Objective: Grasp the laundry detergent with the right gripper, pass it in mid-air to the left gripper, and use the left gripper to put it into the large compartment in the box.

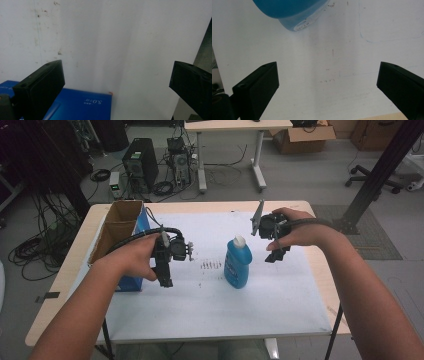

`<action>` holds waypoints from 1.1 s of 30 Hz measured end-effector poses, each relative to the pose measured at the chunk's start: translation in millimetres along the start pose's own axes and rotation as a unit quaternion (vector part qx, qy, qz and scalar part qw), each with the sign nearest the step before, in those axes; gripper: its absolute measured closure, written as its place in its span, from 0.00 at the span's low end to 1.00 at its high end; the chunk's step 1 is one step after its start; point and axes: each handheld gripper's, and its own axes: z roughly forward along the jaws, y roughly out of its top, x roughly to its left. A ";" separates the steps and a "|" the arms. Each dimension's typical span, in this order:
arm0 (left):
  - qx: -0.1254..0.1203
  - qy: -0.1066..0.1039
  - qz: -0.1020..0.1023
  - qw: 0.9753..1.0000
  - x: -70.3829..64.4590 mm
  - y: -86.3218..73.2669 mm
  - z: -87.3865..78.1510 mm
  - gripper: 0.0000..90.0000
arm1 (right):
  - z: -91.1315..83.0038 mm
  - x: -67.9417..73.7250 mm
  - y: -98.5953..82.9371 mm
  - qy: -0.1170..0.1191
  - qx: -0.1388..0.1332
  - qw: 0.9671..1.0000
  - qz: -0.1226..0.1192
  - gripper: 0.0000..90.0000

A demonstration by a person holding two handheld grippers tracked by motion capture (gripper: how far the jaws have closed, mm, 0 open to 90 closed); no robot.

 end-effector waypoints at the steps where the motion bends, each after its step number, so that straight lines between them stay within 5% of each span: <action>1: 0.003 0.000 0.001 1.000 0.0 0.2 0.3 0.00 | 0.2 0.8 -0.1 0.001 -0.003 1.000 0.001 0.05; 33: 0.013 0.010 0.020 1.000 -22.7 -3.4 -1.1 0.00 | -4.1 42.1 -7.8 -0.007 -0.010 1.000 0.022 0.05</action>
